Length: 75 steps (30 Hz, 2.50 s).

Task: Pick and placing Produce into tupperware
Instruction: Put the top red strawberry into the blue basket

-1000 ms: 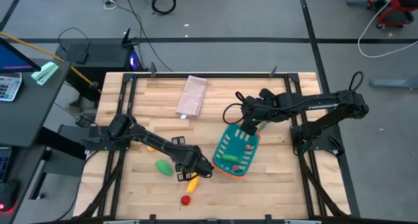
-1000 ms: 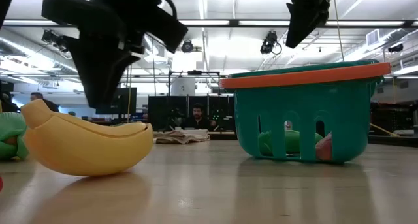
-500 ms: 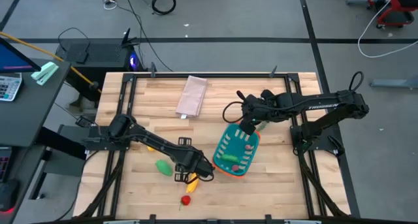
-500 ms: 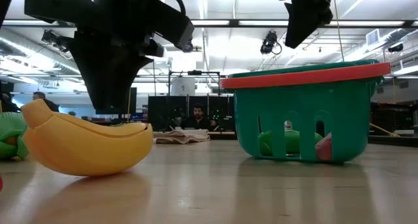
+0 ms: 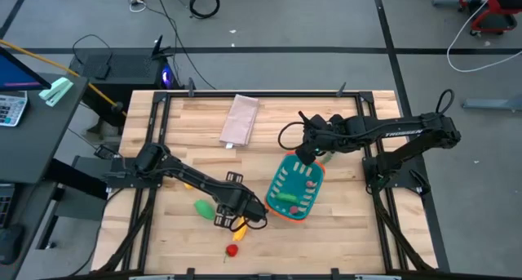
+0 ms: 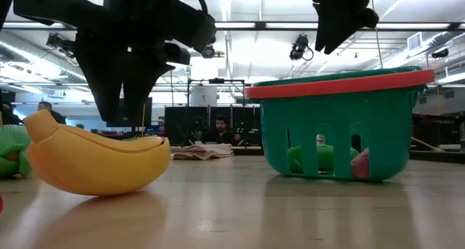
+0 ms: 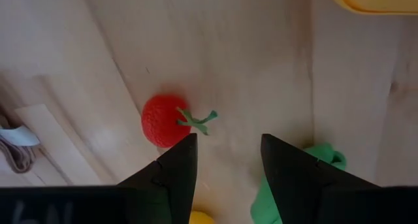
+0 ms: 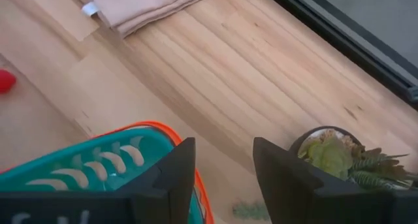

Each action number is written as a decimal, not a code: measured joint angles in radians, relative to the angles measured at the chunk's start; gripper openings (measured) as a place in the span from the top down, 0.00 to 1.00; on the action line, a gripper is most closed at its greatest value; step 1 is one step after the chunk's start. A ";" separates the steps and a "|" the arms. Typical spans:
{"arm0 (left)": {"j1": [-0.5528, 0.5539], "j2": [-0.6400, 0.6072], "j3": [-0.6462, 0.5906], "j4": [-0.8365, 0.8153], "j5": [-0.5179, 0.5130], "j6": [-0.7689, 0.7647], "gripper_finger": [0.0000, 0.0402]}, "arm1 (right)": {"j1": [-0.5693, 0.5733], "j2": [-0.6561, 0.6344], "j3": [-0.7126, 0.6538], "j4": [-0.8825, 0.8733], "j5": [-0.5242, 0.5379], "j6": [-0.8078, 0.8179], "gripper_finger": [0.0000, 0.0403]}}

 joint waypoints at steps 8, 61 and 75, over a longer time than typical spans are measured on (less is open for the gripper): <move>0.001 0.000 0.000 0.071 -0.022 0.050 0.57 | 0.010 0.000 0.000 0.000 -0.001 0.034 0.60; 0.052 0.000 -0.120 -0.027 -0.067 -0.249 0.57 | 0.130 0.000 0.000 0.000 0.103 -0.011 0.60; 0.063 0.000 -0.120 -0.033 -0.036 -0.282 0.57 | 0.130 0.000 0.000 0.000 0.103 -0.031 0.60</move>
